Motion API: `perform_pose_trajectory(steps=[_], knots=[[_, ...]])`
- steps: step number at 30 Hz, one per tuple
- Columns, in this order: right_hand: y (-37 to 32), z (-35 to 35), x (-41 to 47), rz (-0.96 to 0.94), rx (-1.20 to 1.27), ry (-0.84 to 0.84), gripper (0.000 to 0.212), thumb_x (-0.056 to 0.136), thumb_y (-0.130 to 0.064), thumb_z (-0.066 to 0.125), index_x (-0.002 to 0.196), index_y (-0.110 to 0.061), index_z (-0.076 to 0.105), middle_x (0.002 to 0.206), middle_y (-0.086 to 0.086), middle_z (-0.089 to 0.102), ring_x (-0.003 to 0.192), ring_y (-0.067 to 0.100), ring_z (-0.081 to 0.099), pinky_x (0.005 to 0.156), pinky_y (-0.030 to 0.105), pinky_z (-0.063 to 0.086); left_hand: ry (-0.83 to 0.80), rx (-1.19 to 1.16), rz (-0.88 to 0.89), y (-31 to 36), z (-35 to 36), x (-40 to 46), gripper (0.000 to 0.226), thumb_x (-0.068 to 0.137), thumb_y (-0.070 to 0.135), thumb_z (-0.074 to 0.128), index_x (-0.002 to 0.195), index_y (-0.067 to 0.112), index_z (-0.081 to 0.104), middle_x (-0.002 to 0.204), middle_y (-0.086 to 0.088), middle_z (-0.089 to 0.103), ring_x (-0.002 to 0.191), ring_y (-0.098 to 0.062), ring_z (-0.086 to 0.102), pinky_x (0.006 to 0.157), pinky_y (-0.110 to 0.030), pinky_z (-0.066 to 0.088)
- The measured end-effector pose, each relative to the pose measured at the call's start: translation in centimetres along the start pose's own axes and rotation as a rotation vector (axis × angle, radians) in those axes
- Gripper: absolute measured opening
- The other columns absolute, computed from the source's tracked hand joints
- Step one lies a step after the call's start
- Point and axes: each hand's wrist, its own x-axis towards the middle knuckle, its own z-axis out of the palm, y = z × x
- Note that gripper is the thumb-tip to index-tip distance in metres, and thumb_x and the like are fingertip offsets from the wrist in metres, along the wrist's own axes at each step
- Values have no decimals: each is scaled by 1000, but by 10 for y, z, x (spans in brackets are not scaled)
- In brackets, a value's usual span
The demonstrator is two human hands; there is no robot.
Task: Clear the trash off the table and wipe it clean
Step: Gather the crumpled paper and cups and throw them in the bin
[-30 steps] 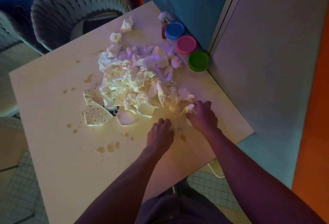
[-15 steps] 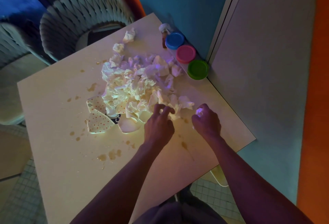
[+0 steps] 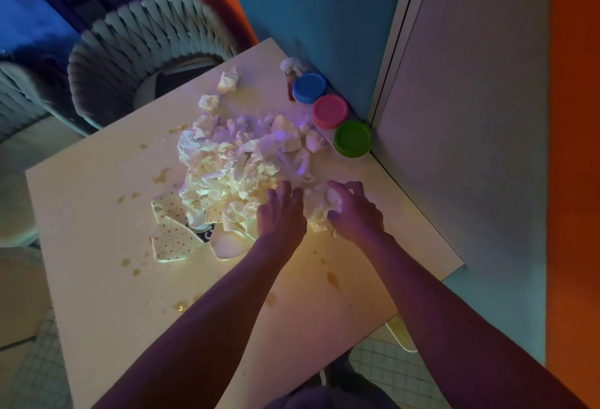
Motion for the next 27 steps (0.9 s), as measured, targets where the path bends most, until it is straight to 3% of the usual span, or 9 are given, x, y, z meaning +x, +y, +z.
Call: perform_pose_trajectory(steps=[5, 10, 14, 17, 21, 27], knots=[[1, 7, 10, -3, -154, -81, 61, 91, -21, 56, 146, -41, 38, 139, 1, 41, 105, 31, 63, 85, 36, 49, -15, 27, 46, 0, 7, 4, 32, 95, 29, 58, 126, 21, 61, 125, -2, 52, 115, -28, 51, 62, -34, 40], [7, 14, 11, 6, -177, -58, 43, 92, -25, 57, 133, -32, 53, 125, 4, 46, 102, 31, 62, 84, 40, 51, -86, -5, 44, 1, 12, 5, 45, 94, 41, 63, 134, 25, 53, 132, -4, 47, 118, -30, 51, 72, -37, 49], [13, 17, 11, 14, -164, -20, 34, 91, -30, 59, 125, -24, 56, 122, 4, 51, 105, 30, 61, 82, 38, 48, -54, -31, 46, 1, 17, 5, 31, 93, 24, 60, 124, 18, 62, 128, -6, 51, 114, -31, 55, 69, -37, 49], [15, 19, 11, 54, -121, 2, 28, 91, -24, 56, 120, -24, 56, 121, 3, 53, 101, 30, 61, 81, 36, 48, -49, -100, 42, 0, 20, 7, 23, 89, 15, 60, 112, 12, 65, 118, -7, 54, 108, -31, 58, 64, -37, 48], [15, 16, 8, 131, 34, 25, 29, 92, -26, 48, 116, -36, 59, 115, 2, 52, 92, 28, 63, 79, 34, 49, -38, -238, 26, -4, 20, 4, 23, 89, 22, 65, 109, 11, 62, 113, -8, 53, 105, -30, 59, 69, -40, 52], [16, 3, -2, 217, 182, 64, 14, 88, -36, 49, 89, -33, 62, 100, -3, 61, 67, 10, 54, 71, 31, 42, 59, -426, -15, -9, 13, -17, 23, 84, 21, 68, 102, 9, 60, 105, -7, 53, 80, -38, 62, 60, -37, 42]])
